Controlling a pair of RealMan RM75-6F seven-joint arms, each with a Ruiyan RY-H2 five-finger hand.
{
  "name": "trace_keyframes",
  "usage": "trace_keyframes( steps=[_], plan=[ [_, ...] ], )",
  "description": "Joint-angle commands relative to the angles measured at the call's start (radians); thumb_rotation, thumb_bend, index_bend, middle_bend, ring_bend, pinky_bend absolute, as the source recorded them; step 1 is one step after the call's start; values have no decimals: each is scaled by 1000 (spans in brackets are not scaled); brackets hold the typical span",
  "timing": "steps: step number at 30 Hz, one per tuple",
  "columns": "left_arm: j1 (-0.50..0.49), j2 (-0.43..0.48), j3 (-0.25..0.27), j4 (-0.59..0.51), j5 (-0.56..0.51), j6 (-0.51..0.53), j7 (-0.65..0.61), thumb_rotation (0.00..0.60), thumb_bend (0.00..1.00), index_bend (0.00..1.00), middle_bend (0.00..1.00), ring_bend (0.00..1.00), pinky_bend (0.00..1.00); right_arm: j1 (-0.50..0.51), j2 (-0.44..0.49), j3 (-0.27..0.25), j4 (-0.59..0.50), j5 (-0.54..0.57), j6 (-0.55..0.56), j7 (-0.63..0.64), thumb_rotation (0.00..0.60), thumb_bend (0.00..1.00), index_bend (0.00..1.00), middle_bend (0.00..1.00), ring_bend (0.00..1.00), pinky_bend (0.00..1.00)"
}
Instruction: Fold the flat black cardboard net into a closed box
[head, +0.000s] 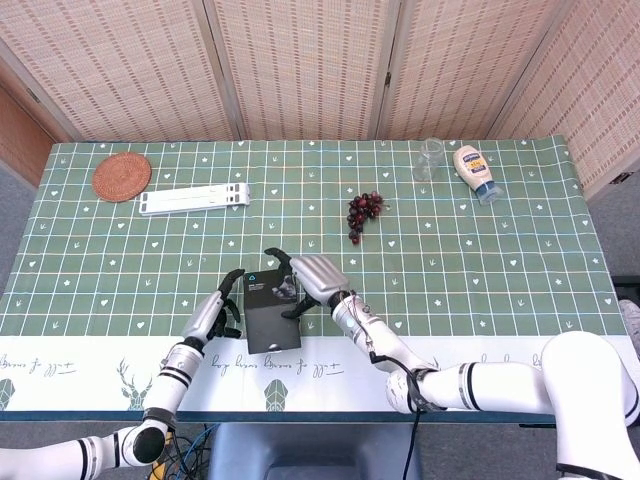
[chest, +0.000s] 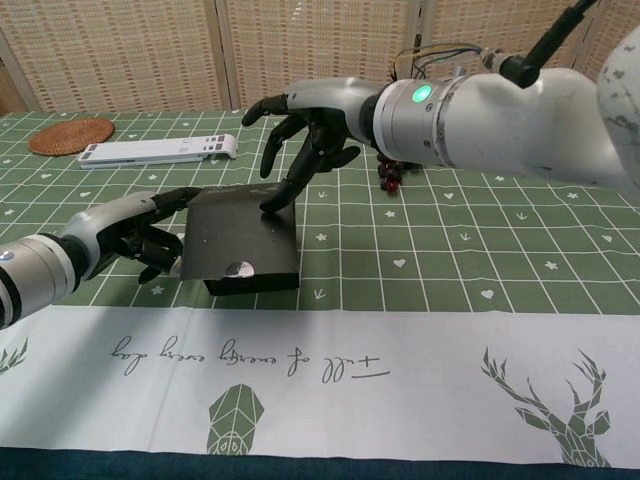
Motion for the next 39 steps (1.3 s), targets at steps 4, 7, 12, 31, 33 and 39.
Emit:
trace_keyframes(
  steps=[4, 7, 12, 31, 33, 39],
  plan=[
    [20, 40, 8, -38, -14, 20, 25, 600, 55, 0, 0, 547, 793, 5, -7, -4, -32, -1, 33, -33, 600, 0, 109, 366, 855, 1000],
    [28, 67, 12, -62, -21, 23, 37, 600, 55, 0, 0, 547, 792, 9, -8, -14, -50, 1, 50, -63, 600, 0, 111, 368, 857, 1000],
    [41, 118, 19, -101, -18, 39, 64, 600, 55, 0, 0, 547, 792, 17, -25, -44, -66, -31, 115, -145, 600, 0, 142, 376, 862, 1000],
    [56, 219, 64, -142, 30, 45, 123, 600, 55, 0, 0, 536, 792, -25, -220, -172, 87, -302, 346, -395, 600, 164, 237, 380, 863, 1000],
    [57, 218, 65, -128, 40, 52, 125, 600, 55, 0, 0, 536, 792, -37, -238, -179, 116, -340, 356, -397, 600, 167, 238, 380, 863, 1000],
    [65, 225, 68, -88, 72, 80, 130, 600, 55, 0, 0, 536, 791, -70, -275, -182, 176, -408, 355, -386, 600, 174, 238, 380, 864, 1000]
  ],
)
